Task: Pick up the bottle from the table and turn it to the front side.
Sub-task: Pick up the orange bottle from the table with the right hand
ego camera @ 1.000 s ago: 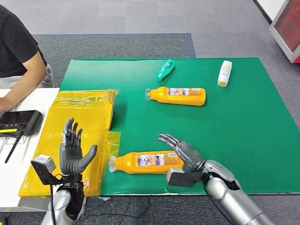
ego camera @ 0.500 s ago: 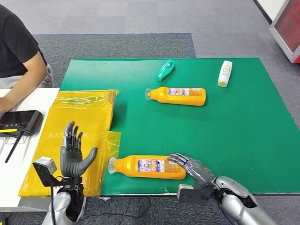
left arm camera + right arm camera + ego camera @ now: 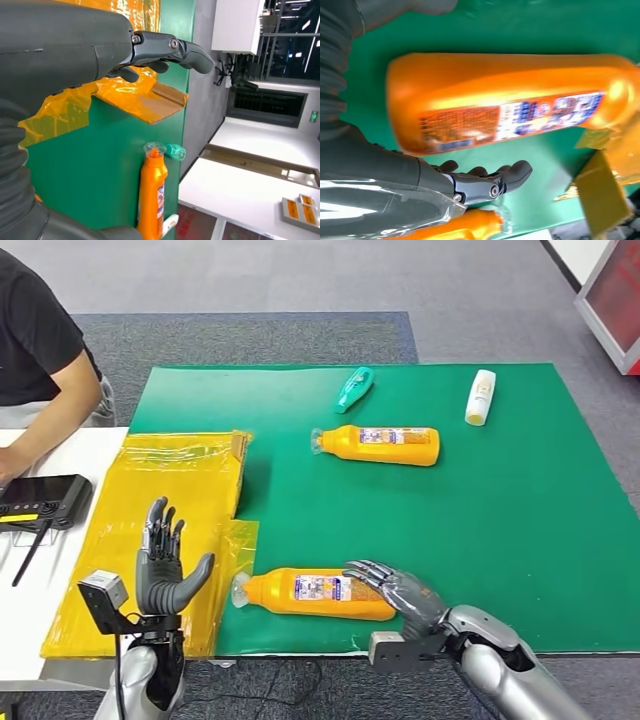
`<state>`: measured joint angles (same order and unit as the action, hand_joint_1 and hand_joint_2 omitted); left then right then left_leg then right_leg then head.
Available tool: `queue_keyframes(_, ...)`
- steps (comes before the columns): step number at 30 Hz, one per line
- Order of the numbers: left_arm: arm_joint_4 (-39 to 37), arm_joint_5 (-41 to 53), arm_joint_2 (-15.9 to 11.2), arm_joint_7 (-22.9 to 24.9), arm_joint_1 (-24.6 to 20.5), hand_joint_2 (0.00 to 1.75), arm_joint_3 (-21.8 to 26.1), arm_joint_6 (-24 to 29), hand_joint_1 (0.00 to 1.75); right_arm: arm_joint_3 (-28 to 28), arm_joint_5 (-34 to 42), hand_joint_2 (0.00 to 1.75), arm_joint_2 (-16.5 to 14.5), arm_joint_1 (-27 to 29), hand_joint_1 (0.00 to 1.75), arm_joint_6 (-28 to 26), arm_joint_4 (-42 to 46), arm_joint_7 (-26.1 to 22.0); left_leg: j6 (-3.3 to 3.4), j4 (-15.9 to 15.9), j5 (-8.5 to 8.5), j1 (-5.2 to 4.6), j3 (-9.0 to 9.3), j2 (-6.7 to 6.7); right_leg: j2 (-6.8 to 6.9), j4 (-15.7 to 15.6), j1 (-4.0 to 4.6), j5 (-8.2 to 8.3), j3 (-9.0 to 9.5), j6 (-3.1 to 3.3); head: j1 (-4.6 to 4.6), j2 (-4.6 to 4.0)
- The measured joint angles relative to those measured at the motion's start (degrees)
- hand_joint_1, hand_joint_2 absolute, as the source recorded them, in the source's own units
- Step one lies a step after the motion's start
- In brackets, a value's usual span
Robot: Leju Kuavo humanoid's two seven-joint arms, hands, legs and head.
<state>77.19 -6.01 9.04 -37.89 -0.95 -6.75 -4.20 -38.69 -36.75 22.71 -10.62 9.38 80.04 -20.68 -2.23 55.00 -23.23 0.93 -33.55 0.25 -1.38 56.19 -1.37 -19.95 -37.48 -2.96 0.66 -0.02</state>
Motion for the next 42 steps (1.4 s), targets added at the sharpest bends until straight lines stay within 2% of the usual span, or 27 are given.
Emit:
queue_keyframes(8,-0.49,-0.54,0.59,-0.84,-0.06,1.75,0.00,-0.01,0.00,-1.46,0.31,1.75,-0.68,-2.93,0.00,-0.40,-2.23,-0.45,0.04,0.00,0.03,-0.01,-0.09,-0.01,0.04,0.00,-0.01,0.01,0.00,-0.01,0.01,0.01)
queue_keyframes(16,-0.53,-0.59,1.11,-1.28,-0.33,1.75,0.00,-0.07,0.00,-4.57,-1.55,1.75,-4.31,-7.93,0.00,-2.68,-7.15,-0.30,0.03,0.00,0.07,0.00,-0.05,-0.01,0.04,0.01,0.00,0.02,-0.01,-0.01,0.00,0.00)
queue_keyframes(28,-0.56,-1.13,1.35,-1.80,-0.43,1.75,0.04,-0.04,0.00,-6.46,-2.71,1.75,-8.26,-9.40,0.00,-5.16,-13.11,2.49,0.04,0.00,0.05,0.00,-0.02,-0.01,0.03,0.00,0.00,0.01,0.00,-0.01,-0.01,0.00)
queue_keyframes(42,-0.56,-1.17,1.34,-2.03,-0.79,1.75,0.13,0.13,0.00,-7.27,-1.90,1.75,-8.50,-11.30,0.00,-3.42,-15.85,1.89,0.05,0.01,0.10,-0.01,0.06,-0.01,0.03,0.00,0.00,0.13,0.08,-0.04,0.00,0.00)
